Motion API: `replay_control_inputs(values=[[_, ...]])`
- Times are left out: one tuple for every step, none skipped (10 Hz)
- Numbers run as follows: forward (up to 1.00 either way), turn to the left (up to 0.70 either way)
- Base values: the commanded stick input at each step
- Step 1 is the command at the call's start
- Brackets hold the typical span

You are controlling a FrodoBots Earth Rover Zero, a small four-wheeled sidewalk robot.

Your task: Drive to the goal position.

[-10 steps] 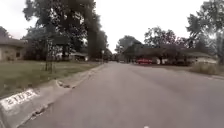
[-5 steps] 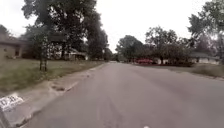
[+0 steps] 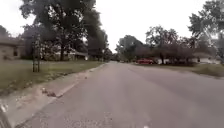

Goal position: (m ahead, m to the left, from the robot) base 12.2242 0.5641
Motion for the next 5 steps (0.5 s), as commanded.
replay_control_inputs(values=[[0.70,0.00],[0.70,0.00],[0.70,0.00],[0.70,0.00],[0.70,0.00]])
